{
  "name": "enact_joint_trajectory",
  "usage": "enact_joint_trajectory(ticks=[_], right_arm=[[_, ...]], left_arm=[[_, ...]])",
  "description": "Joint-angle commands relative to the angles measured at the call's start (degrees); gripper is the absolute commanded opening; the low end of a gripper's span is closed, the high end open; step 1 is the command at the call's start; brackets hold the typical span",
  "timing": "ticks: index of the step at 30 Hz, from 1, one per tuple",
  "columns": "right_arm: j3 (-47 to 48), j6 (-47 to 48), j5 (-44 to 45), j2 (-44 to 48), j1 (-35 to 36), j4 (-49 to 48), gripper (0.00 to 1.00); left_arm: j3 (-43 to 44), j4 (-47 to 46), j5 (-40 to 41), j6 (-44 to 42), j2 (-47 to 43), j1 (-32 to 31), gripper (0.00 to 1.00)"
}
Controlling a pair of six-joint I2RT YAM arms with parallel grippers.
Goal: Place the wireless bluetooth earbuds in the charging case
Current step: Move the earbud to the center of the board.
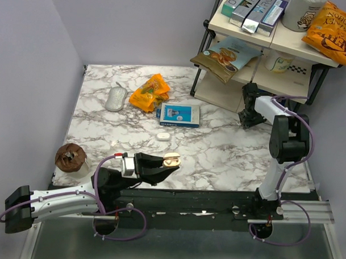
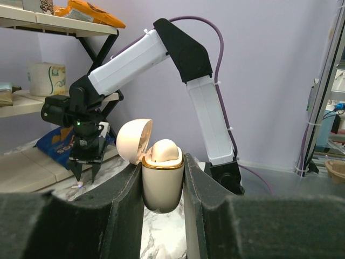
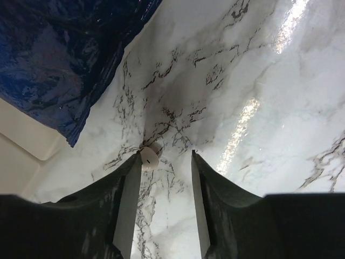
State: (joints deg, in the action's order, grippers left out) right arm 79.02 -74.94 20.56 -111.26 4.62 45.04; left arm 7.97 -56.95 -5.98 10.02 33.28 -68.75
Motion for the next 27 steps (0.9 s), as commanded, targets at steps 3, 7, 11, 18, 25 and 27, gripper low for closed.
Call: enact_joint_trajectory(ticks=[3,7,11,18,25,27], right_arm=[[-1.2,5.7,-0.6,-0.1,0.7,-0.6,0.48],[2.2,8.7,-1.1,-2.2,0.7,0.9,0.53],[4.7,10.2,-1.2,-3.5,1.1,2.7,0.57],[2.7,13.3,0.4,-2.1,2.6,2.8,0.57],[-2.2,16.7,0.7,1.4,4.0,1.6,0.57],[-4.5,18.0,0.5,2.8,4.4,0.8,0.57]], left_arm=[[0.6,-0.8,-0.3,-0.8,0.6,-0.6,0.00],[0.6,-0.4,-0.4,-0.7,-0.1,-0.7,0.00],[0.6,0.3,-0.2,-0.8,-0.5,-0.9,0.00],[1.3,0.2,-0.8,-0.9,0.3,-0.9,0.00],[1.3,0.9,-0.9,-0.4,-0.8,-2.1,0.00],[1.3,1.7,-0.5,-0.7,-1.7,-2.4,0.00]])
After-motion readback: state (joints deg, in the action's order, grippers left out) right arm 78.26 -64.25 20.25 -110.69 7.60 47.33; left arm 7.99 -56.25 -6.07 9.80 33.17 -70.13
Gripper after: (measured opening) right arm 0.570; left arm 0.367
